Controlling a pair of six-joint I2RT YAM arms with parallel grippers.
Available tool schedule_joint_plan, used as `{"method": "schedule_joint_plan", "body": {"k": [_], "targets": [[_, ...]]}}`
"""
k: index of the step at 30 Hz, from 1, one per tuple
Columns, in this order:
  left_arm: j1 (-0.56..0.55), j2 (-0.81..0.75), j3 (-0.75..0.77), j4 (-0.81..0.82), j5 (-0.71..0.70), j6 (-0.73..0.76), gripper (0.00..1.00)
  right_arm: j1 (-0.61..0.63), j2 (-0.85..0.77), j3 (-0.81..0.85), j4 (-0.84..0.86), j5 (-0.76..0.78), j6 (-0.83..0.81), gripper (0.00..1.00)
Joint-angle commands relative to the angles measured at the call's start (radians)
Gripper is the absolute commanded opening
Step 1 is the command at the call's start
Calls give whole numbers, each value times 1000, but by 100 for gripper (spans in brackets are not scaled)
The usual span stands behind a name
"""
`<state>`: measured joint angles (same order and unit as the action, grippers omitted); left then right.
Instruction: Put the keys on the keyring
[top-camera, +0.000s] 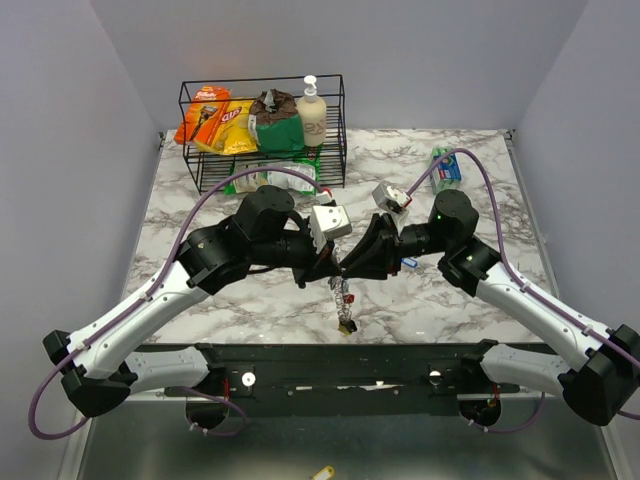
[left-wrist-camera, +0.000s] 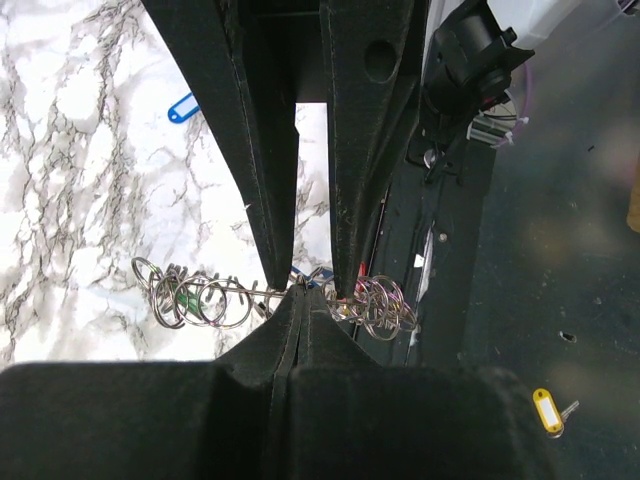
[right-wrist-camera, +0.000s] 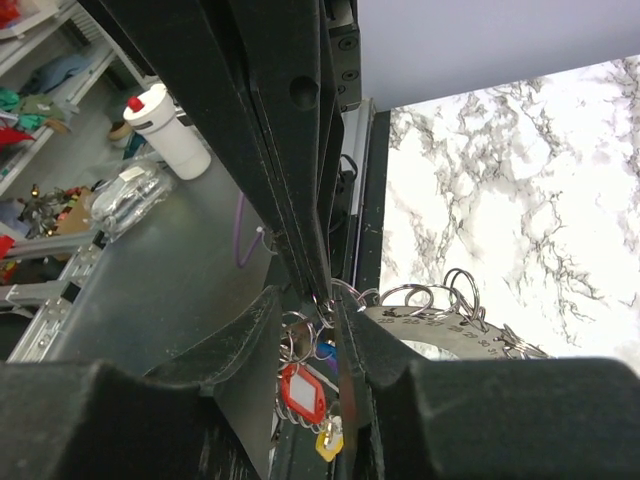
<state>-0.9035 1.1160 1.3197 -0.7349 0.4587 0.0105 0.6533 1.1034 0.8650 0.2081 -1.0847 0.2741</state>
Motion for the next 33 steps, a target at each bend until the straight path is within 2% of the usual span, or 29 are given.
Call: {"method": "schedule_joint_plan", "body": {"k": [1, 14, 23, 25, 26, 33], "targets": [[-2, -38, 19, 55, -3, -4, 0, 3, -5, -4, 19, -34, -1, 36], [-2, -33, 32, 66, 21, -6, 0, 5, -4, -11, 11, -35, -10, 34], [-2, -42, 26, 117, 43, -50, 0, 3, -5, -11, 7, -37, -12, 15], [-2, -41, 29, 117, 43, -53, 0, 5, -5, -9, 4, -38, -16, 3], [-2, -41, 30, 115, 43, -53, 0, 5, -5, -8, 2, -38, -18, 1], [-2, -45, 33, 127, 38, -56, 0, 5, -5, -6, 0, -34, -23, 1]]}}
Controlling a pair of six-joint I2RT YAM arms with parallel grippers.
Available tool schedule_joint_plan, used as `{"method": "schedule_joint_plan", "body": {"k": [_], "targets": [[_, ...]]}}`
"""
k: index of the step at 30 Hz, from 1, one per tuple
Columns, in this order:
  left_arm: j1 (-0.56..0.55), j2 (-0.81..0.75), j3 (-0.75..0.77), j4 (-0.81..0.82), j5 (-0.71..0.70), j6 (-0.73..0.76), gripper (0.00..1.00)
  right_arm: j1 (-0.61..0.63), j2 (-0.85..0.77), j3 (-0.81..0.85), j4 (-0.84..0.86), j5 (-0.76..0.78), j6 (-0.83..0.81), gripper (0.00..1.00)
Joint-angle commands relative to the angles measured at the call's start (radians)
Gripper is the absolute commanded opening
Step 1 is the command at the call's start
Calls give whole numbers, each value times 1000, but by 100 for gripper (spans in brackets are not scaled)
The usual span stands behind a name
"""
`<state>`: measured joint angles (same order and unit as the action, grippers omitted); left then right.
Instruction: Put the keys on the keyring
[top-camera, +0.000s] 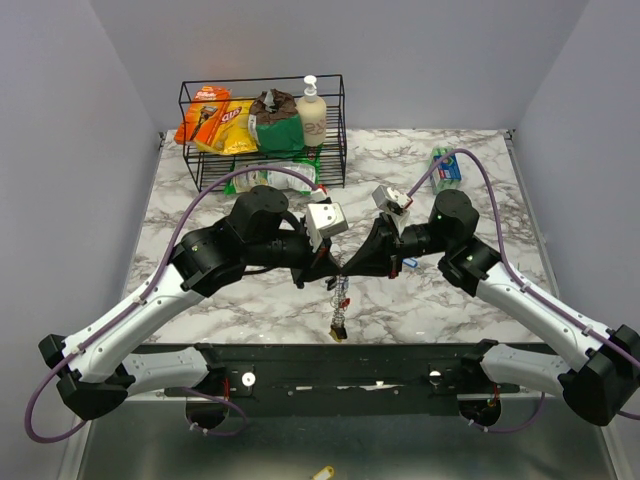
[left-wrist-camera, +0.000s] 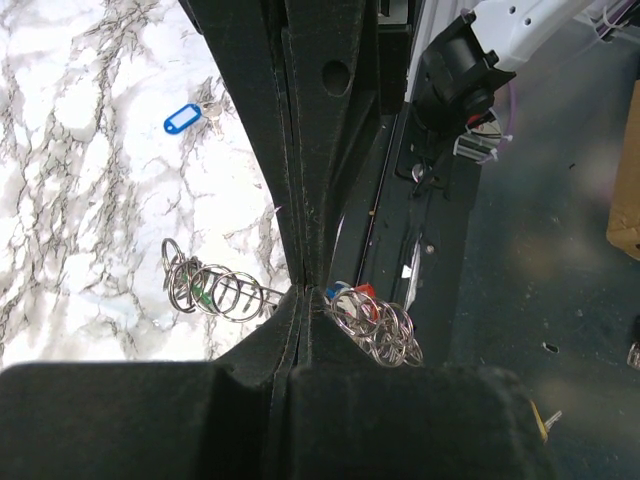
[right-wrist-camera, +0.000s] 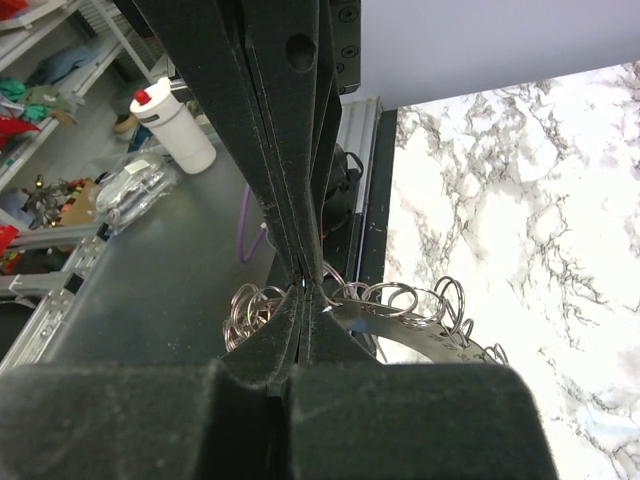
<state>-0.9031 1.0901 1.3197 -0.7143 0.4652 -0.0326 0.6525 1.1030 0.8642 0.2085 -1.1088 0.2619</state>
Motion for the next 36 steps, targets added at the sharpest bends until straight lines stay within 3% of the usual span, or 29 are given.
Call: {"method": "schedule_joint_plan", "body": {"k": [1, 7, 11, 15, 18, 27, 31, 36], "targets": [[-2, -16, 33, 105, 30, -15, 0, 6, -6, -5, 0, -10, -10, 1], [-2, -13, 33, 102, -17, -24, 2, 6, -14, -1, 2, 38, -3, 1], [-2, -35, 23, 124, -91, -42, 18, 6, -31, 1, 14, 102, 8, 1], [-2, -70, -5, 176, -174, -78, 40, 6, -49, -10, 71, 150, 46, 1], [-2, -100, -42, 257, -235, -131, 50, 6, -69, -33, 138, 201, 92, 1], [3, -189, -180, 498, -224, -214, 59, 6, -153, -109, 396, 405, 214, 1], [29, -240, -249, 610, -180, -234, 65, 6, -169, -102, 469, 373, 194, 1], [104, -269, -274, 653, -50, -237, 63, 4, -170, -82, 496, 262, 148, 1]]}}
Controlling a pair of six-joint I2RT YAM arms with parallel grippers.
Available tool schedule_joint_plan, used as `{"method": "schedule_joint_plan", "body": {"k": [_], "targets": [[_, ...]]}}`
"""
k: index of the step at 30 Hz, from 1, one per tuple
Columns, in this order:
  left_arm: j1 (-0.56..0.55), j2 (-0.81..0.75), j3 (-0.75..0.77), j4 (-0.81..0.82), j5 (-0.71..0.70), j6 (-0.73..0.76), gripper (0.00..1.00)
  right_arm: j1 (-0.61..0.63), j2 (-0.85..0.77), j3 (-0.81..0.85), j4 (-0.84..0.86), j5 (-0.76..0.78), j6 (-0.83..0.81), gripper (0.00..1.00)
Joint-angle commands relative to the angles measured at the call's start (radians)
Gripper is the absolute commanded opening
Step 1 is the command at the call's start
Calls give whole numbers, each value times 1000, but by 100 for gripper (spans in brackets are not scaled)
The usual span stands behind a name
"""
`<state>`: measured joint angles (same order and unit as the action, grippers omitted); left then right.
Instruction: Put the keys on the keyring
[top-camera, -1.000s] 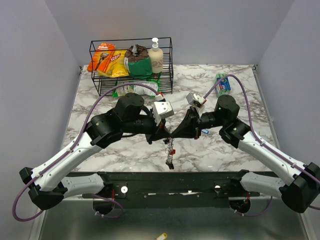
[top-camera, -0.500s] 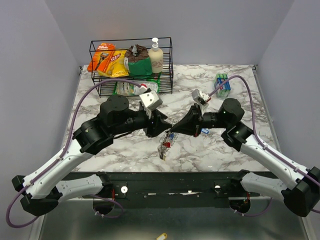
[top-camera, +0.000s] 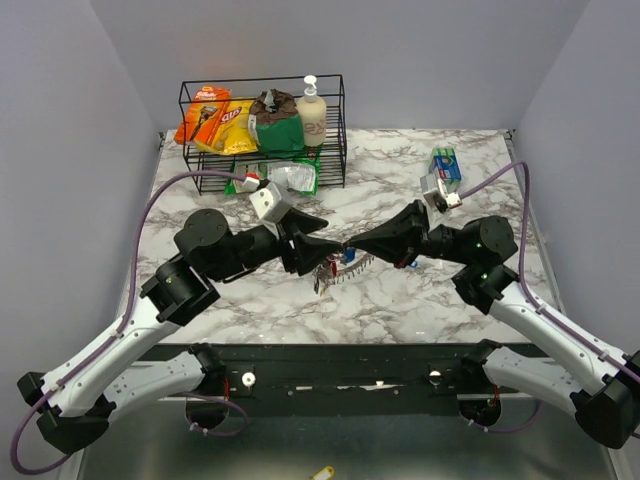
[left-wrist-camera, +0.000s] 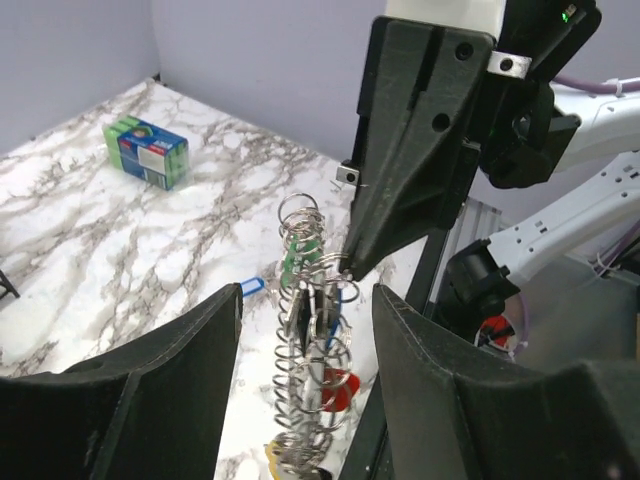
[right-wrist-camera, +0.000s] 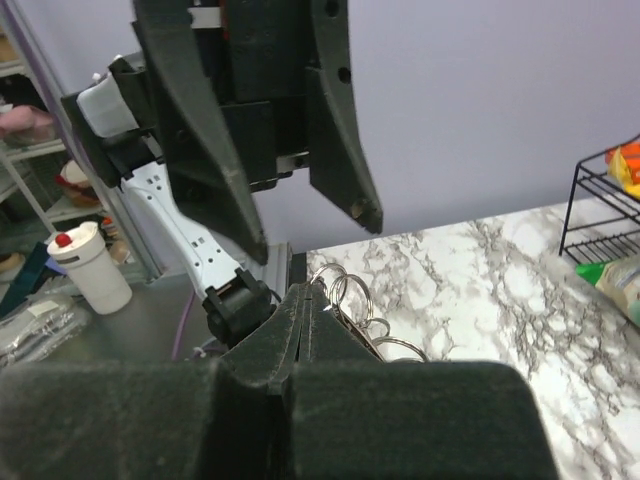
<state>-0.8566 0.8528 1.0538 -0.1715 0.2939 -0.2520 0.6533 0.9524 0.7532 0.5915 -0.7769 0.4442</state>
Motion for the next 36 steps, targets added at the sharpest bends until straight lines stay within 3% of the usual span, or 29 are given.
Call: {"method": "schedule_joint_plan", "body": {"k": [1, 11, 18, 24, 28, 32, 36], "targets": [[73, -32, -6, 107, 151, -16, 62, 3, -18, 37, 94, -85, -60, 1], [292, 25, 46, 130, 574, -88, 63, -17, 38, 115, 39, -248, -73, 1], [367, 46, 23, 291, 801, -208, 61, -32, 140, 190, 112, -419, 28, 1], [401, 38, 2, 414, 892, -323, 59, -44, 230, 196, 448, -484, 295, 1], [401, 38, -38, 500, 916, -417, 58, -60, 356, 225, 823, -492, 604, 1], [403, 29, -45, 355, 886, -325, 58, -70, 480, 297, 1085, -499, 865, 1], [401, 12, -14, 39, 776, -98, 58, -72, 505, 314, 1085, -510, 880, 1]]}}
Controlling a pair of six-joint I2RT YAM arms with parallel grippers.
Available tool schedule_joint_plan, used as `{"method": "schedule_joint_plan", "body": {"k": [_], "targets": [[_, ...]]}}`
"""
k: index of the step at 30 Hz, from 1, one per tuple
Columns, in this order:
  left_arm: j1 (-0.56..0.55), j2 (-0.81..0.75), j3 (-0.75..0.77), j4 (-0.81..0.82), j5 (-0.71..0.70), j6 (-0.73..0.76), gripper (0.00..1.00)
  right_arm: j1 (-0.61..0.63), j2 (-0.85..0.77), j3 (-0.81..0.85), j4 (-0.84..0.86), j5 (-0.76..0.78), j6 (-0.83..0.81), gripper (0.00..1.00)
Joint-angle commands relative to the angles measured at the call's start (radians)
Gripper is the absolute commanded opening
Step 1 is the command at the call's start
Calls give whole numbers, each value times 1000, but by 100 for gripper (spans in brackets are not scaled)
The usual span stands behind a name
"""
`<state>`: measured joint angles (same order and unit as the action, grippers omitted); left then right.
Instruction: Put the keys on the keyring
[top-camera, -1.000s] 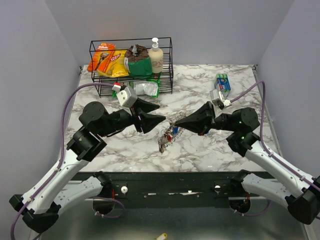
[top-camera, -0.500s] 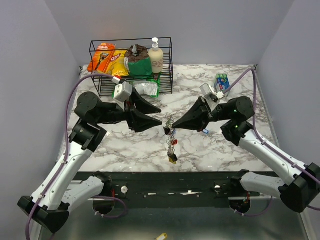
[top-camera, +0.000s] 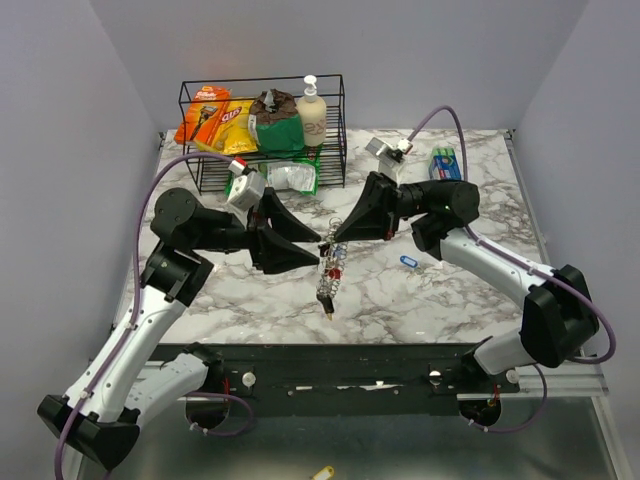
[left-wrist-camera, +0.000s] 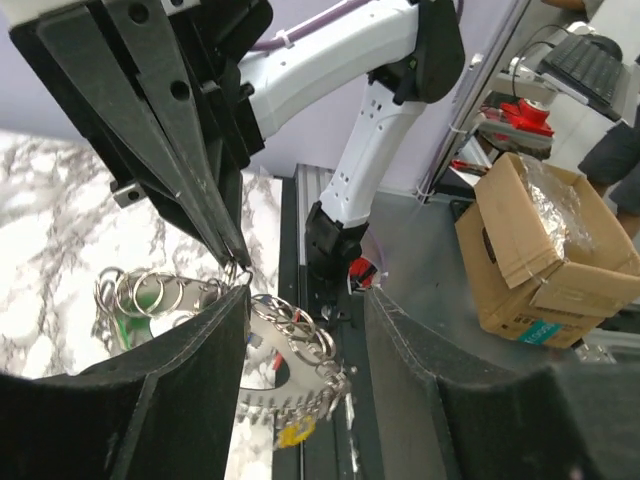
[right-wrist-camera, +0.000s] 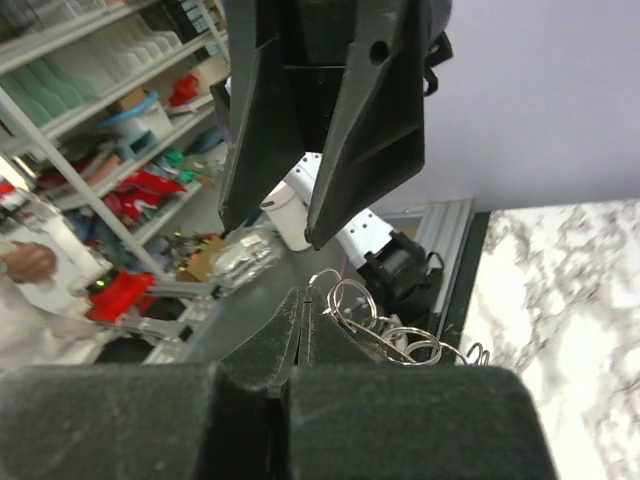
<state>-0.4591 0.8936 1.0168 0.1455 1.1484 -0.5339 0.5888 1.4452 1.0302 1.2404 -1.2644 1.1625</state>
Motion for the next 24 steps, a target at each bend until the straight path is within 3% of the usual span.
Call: {"method": "schedule_joint_plan", "body": {"k": [1, 11, 24], "targets": [[5, -28, 32, -306, -101, 234, 58, -7, 14, 41, 430, -24, 158, 1], [4, -19, 2, -302, -228, 301, 58, -7, 17, 45, 426, -27, 177, 1], [5, 37, -6, -118, -46, 295, 55, -7, 6, 22, 438, -52, 190, 1]]}}
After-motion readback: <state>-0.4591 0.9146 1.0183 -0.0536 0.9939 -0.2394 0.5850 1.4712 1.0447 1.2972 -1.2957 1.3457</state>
